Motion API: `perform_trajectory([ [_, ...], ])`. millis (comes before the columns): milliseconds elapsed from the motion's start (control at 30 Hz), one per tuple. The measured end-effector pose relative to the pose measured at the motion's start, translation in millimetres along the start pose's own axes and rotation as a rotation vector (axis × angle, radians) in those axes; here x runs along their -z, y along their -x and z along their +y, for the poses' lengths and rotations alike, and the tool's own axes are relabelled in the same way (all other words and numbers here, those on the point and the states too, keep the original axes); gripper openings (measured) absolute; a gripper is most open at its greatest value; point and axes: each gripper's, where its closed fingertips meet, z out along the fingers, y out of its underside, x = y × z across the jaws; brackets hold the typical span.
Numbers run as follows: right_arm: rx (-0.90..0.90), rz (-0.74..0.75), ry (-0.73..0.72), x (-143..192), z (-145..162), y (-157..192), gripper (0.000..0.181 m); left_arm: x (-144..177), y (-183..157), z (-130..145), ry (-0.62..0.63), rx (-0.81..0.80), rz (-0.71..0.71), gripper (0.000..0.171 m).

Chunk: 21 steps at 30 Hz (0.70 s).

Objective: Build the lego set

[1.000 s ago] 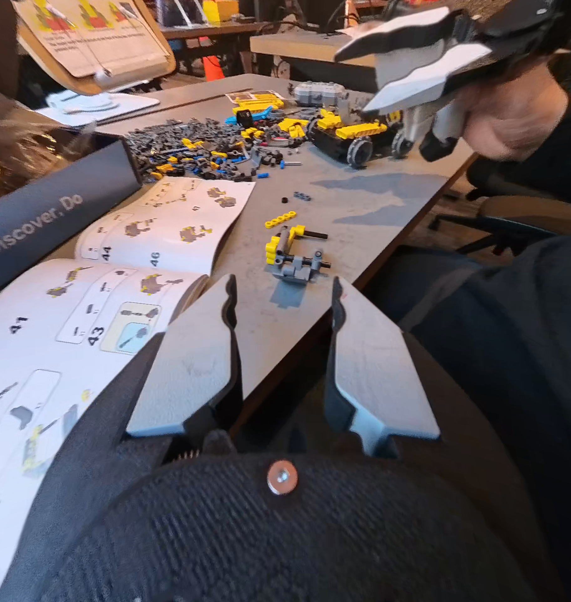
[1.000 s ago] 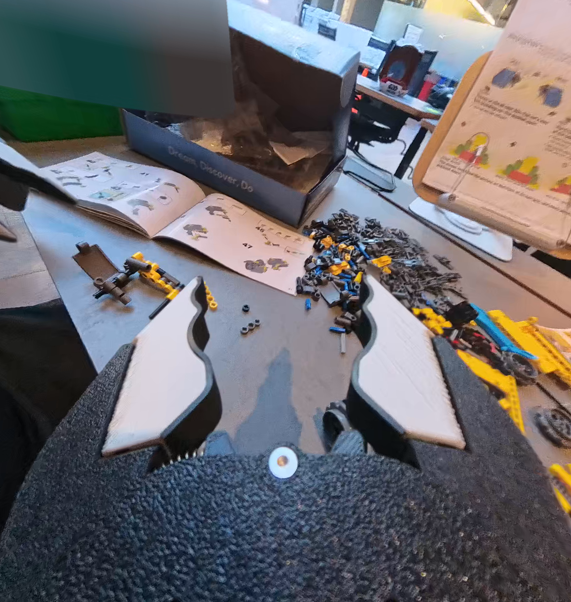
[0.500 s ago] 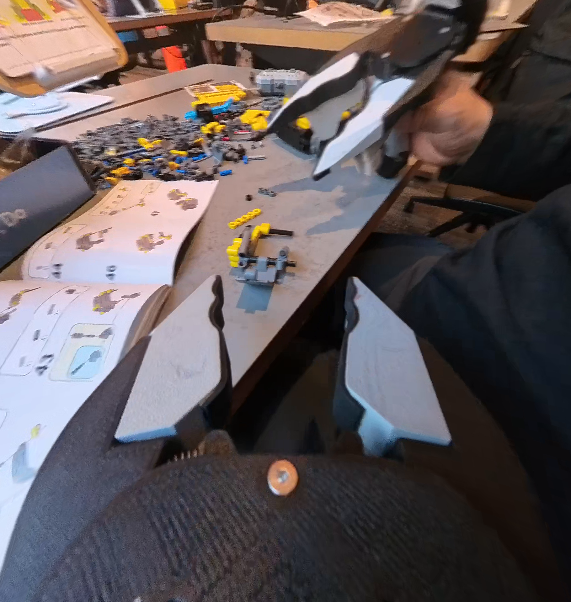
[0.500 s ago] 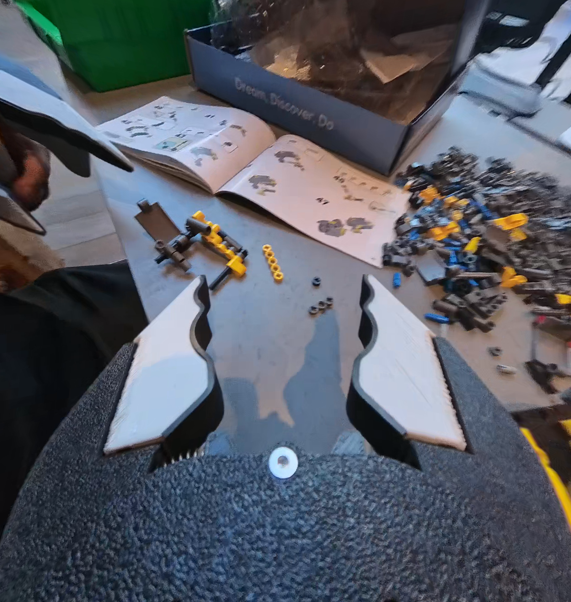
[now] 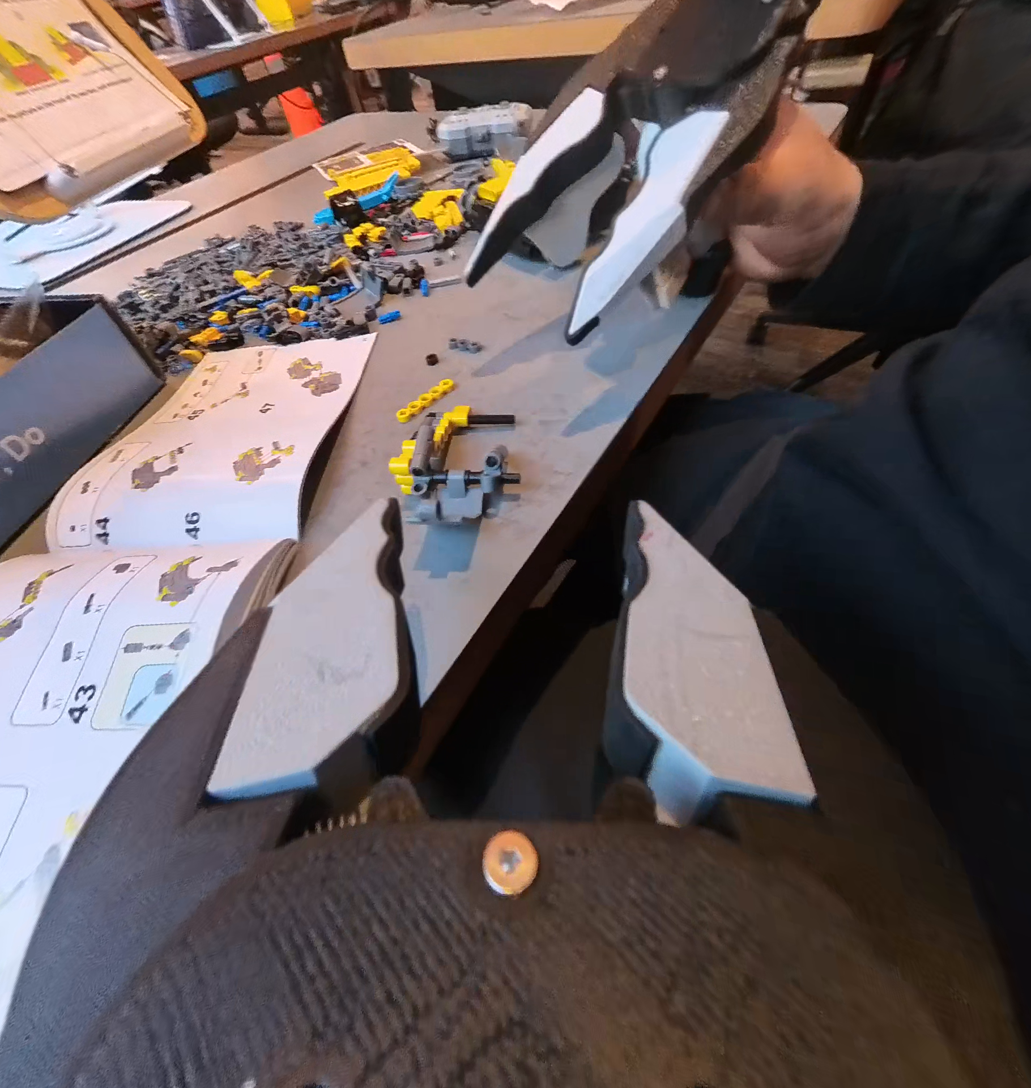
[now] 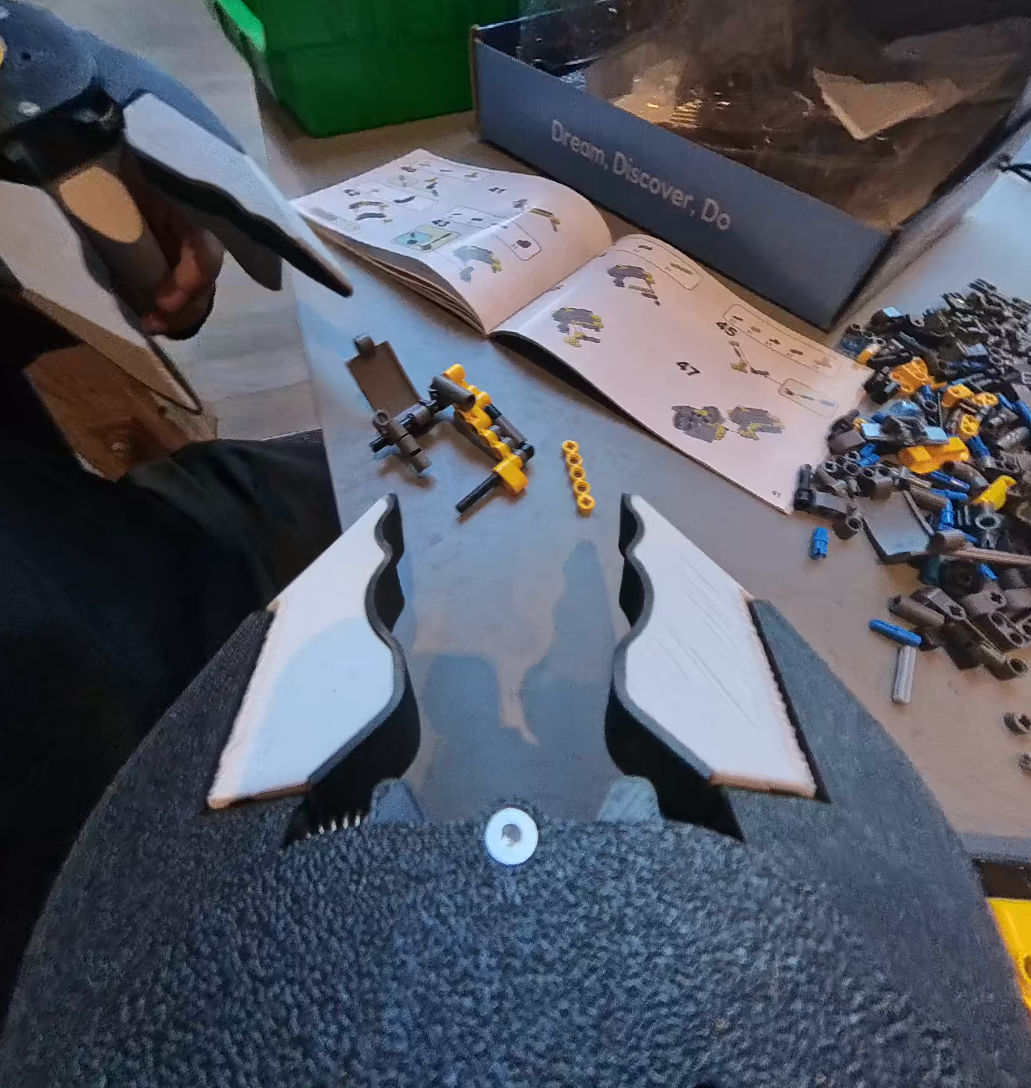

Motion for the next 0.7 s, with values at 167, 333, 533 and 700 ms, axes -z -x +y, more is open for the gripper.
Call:
perform_trajectory([
  [167,0.003,-0.001,-0.033,4,-4,0,0.068,-11,-21,-10,0.002,-0.025,0.08,0.074],
  [333,-0.015,-0.035,-0.064,7,-8,2,0.06,-10,-35,-22,-0.02,-0.054,0.149,0.073],
  [533,0.06,-0.053,-0.046,3,-6,11,0.06,16,-25,3,0.065,-0.007,0.138,0.063],
  [700,0.015,-0.069,-0.022,-8,-8,-1,0.058,20,-34,18,0.114,-0.031,0.034,0.033],
])
